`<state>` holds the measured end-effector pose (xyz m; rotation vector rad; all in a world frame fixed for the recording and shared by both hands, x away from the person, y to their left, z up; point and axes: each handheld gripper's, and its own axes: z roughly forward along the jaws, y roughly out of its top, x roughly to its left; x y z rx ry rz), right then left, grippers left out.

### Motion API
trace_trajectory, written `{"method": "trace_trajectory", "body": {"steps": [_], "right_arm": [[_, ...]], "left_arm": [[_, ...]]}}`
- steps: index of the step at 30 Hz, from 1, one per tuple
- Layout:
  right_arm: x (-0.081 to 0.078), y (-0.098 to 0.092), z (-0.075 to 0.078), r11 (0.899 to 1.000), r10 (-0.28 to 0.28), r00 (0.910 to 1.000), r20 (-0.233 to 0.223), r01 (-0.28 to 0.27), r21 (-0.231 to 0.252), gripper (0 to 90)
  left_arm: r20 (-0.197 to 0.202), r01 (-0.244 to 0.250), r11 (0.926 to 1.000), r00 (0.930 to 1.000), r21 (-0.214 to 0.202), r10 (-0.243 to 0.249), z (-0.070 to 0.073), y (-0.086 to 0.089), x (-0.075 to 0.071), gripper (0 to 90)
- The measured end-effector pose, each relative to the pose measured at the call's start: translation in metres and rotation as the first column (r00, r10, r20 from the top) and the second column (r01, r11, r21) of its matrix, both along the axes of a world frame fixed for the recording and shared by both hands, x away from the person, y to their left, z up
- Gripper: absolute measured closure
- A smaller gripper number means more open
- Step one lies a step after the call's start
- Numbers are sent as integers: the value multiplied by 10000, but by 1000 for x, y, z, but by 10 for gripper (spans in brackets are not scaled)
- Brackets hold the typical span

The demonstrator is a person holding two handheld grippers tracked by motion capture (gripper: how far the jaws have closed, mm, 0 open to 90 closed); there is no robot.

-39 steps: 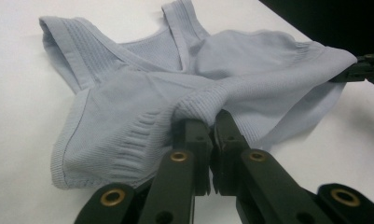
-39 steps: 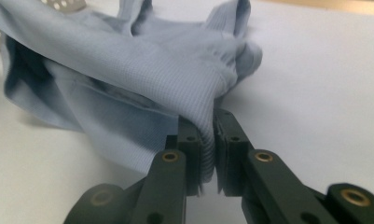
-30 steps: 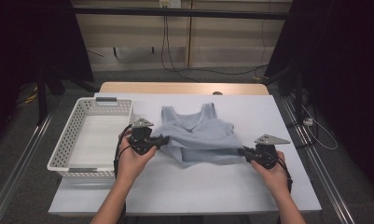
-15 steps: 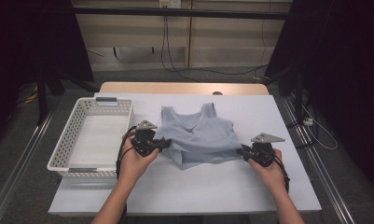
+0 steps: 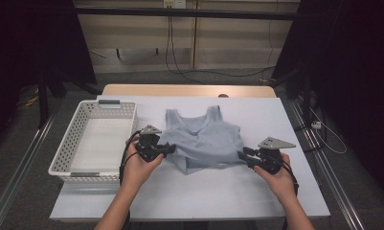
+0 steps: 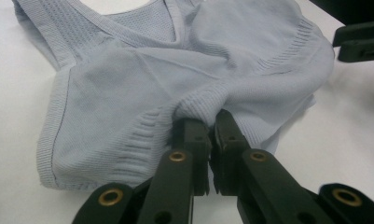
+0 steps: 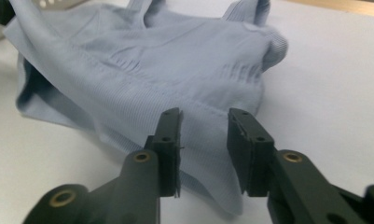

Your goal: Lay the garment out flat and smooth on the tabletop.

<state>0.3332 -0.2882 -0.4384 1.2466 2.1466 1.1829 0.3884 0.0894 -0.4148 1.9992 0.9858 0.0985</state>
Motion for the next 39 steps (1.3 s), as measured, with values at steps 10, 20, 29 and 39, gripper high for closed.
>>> {"method": "trace_trajectory", "body": {"steps": [10,20,29,39], "right_arm": [[20,9,-16,9983,-153,9992,-375,132,-567,741],[32,11,-26,9950,-484,9966,-662,424,-901,708],[27,-2,-21,9914,-1025,9913,-830,950,-903,674],[26,-1,-22,9952,-583,9928,-1047,496,-838,900]], "left_arm": [[-237,90,10000,9997,7,-90,0,1,-5,835],[-573,162,9998,9982,-70,-166,2,4,-11,651],[-563,-15,9999,9984,-106,9,12,5,-14,426],[-442,-406,9992,9982,-52,403,13,11,-12,346]]}}
